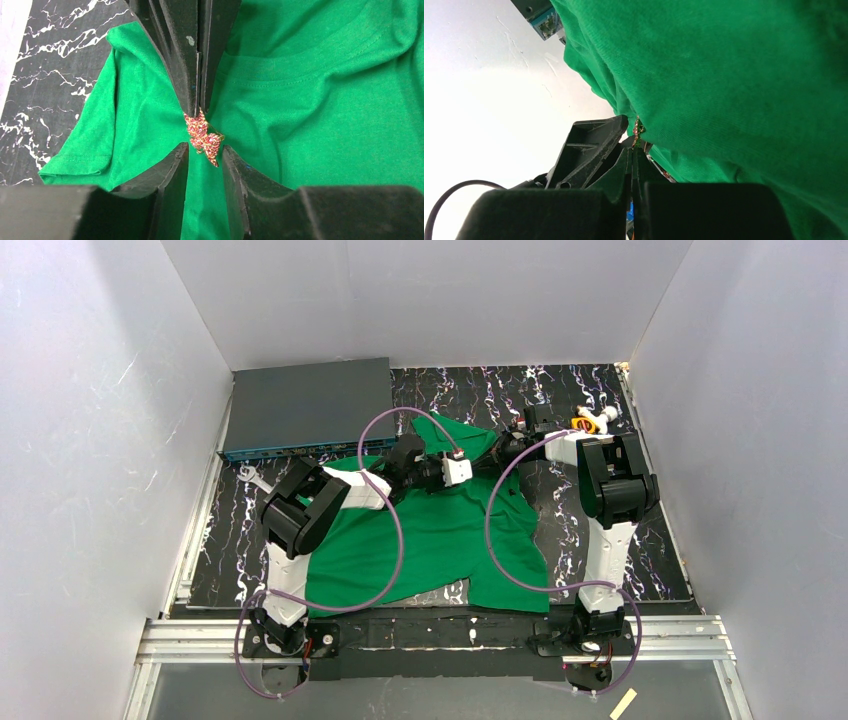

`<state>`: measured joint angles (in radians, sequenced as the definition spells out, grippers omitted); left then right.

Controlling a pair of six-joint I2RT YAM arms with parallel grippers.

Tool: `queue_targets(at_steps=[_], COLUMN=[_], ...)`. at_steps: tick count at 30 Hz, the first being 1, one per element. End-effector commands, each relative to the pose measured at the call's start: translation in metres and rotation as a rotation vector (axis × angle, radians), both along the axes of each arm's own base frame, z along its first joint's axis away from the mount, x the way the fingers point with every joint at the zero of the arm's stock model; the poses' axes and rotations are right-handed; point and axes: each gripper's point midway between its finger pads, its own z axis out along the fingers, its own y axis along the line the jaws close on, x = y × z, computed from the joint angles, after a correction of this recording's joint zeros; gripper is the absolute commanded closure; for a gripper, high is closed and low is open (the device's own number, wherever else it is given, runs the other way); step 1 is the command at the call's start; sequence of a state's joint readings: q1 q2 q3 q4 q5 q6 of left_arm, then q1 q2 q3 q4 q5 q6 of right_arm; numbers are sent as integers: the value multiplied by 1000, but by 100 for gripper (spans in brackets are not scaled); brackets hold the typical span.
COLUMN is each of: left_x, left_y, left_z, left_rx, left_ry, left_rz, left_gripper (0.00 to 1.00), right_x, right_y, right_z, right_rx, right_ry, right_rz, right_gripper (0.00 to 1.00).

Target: Remove the brooch from the garment

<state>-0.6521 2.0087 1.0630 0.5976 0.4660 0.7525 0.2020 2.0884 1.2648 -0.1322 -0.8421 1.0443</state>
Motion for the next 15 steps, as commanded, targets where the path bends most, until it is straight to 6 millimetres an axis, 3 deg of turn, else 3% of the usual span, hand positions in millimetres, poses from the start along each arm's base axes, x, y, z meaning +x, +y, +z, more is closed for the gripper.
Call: queue_targets(at_steps=[1,4,10,12,15], left_x=[6,10,11,10,9], left_y=[-8,-10,-11,-11,-11], left_z=[13,14,13,14,17], left_rx=[-25,-25,-24,-27,-39], left_ry=[-28,-32,-36,-33,-23], left_rz=[-2,6,3,1,4], left_gripper=[75,83,90,99,100], right_x=[-5,-6,-6,-6,-5], right_y=[-1,-1,-1,-1,-3], right_z=[14,14,17,17,19], right_rx=[35,36,43,39,37], right_ry=[8,16,12,10,0], right_rz=[7,7,7,6,5], right_gripper=[99,99,99,84,60])
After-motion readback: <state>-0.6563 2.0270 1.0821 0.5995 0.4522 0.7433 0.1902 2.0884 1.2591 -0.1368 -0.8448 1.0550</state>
